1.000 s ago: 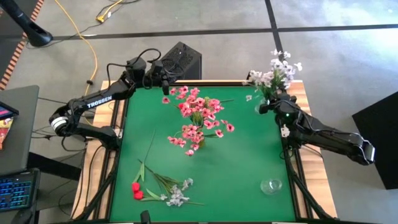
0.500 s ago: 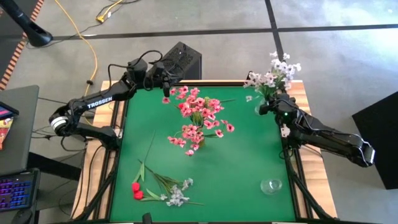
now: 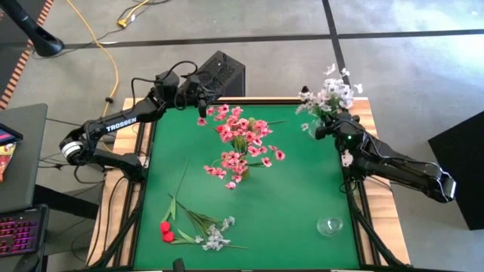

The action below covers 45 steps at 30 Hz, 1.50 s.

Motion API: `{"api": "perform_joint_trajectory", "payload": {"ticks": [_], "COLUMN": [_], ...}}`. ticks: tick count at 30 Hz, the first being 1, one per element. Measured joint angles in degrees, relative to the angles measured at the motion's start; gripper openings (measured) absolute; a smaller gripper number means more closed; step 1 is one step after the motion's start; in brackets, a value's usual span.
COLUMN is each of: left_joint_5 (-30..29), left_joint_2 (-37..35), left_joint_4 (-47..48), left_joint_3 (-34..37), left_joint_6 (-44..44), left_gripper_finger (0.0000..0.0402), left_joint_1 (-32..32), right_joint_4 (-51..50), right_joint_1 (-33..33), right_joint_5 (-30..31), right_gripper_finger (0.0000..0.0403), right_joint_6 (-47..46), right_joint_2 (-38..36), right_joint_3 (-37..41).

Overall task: Sort flowers into vase by color
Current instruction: Put the white flowers into the top transparent vase

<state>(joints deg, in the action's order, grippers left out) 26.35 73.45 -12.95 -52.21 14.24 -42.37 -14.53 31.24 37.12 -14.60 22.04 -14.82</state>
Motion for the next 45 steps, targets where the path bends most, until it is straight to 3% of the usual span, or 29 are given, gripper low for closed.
{"api": "perform_joint_trajectory", "payload": {"ticks": [7,14,29,40,45], "left_joint_5": [0.0,0.4,0.9,1.9,3.0], "left_joint_2": [0.0,0.0,0.0,0.0,0.0], "left_joint_4": [0.0,0.0,0.0,0.1,0.3], "left_joint_3": [0.0,0.0,0.0,0.0,0.0], "left_joint_6": [0.0,0.0,-0.9,-0.9,-0.9], "left_gripper_finger": [0.0,0.0,0.0,0.0,0.0], "left_joint_1": [0.0,0.0,0.0,0.0,0.0], "right_joint_4": [-1.8,-12.3,-21.9,-33.3,-44.8], "right_joint_1": [0.0,0.0,0.0,0.0,0.0], "right_joint_5": [-2.2,-6.8,-16.7,-19.9,-20.0], "right_gripper_finger": [0.0192,0.0237,0.0241,0.024,0.024], "right_joint_6": [7.2,7.5,3.2,-1.0,-2.1], "right_joint_2": [0.0,0.0,1.8,12.0,17.7], "right_joint_3": [-4.6,-10.1,-19.8,-28.5,-33.7]}}
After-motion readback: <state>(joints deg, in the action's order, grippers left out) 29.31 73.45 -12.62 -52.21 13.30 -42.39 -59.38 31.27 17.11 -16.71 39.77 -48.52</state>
